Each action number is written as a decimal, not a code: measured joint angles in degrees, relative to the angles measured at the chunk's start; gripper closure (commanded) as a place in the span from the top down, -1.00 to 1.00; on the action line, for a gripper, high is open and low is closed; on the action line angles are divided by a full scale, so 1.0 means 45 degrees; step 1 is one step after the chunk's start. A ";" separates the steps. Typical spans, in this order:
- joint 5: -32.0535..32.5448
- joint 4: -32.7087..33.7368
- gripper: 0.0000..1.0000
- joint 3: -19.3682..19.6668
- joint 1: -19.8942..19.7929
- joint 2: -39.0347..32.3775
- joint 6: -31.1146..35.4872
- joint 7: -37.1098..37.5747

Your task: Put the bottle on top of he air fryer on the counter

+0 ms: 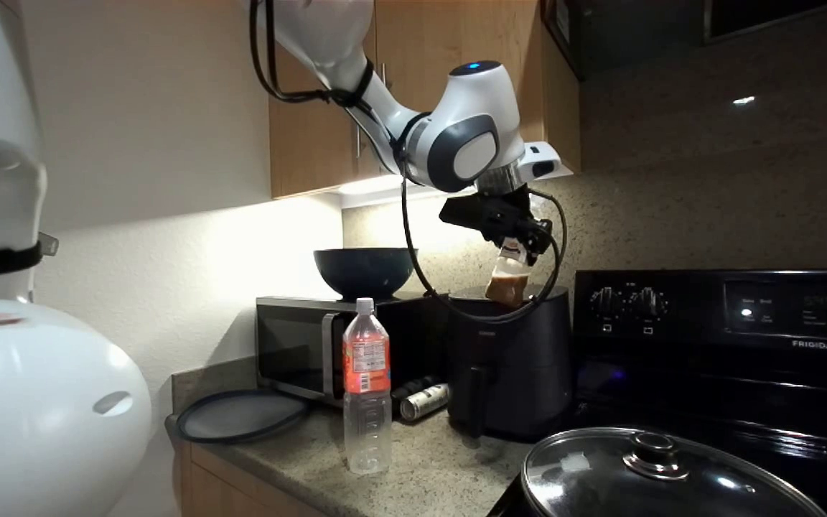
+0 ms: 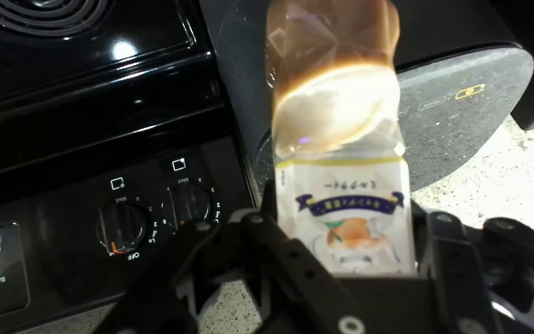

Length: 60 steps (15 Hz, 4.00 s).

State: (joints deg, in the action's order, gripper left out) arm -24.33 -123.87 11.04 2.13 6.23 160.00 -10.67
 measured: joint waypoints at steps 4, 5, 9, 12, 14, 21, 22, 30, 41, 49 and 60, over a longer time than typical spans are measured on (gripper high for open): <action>0.0000 -0.0523 -0.43 -0.0163 0.0301 -0.0116 0.0352 -0.0028; -0.0018 -0.0758 -0.43 -0.0235 0.0404 -0.0157 0.0604 -0.0029; -0.0260 -0.1335 -0.43 -0.0345 0.0789 -0.0682 0.1981 -0.0097; 0.0092 -0.1665 -0.43 -0.0351 0.0788 -0.1612 0.5069 -0.0097; 0.0449 -0.1736 0.07 -0.0375 0.0673 -0.2283 0.6581 0.0217; 0.1017 -0.1750 -0.43 -0.0557 0.0314 -0.2422 0.6547 0.0820; 0.1012 -0.1860 -0.43 -0.0564 0.0344 -0.2433 0.6505 0.0820; 0.1534 -0.4756 -0.43 -0.1736 0.0389 -0.2252 0.7119 0.2757; 0.1465 -0.5281 -0.43 -0.1840 0.0411 -0.2584 0.7849 0.3065; 0.0329 -0.5779 -0.43 -0.0900 0.1163 -0.2009 0.8694 0.3077; 0.1203 -0.5653 -0.43 -0.1199 0.0660 -0.1810 0.8113 0.3337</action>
State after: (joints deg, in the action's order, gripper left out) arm -18.92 -149.31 5.64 5.10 -1.91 196.51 4.35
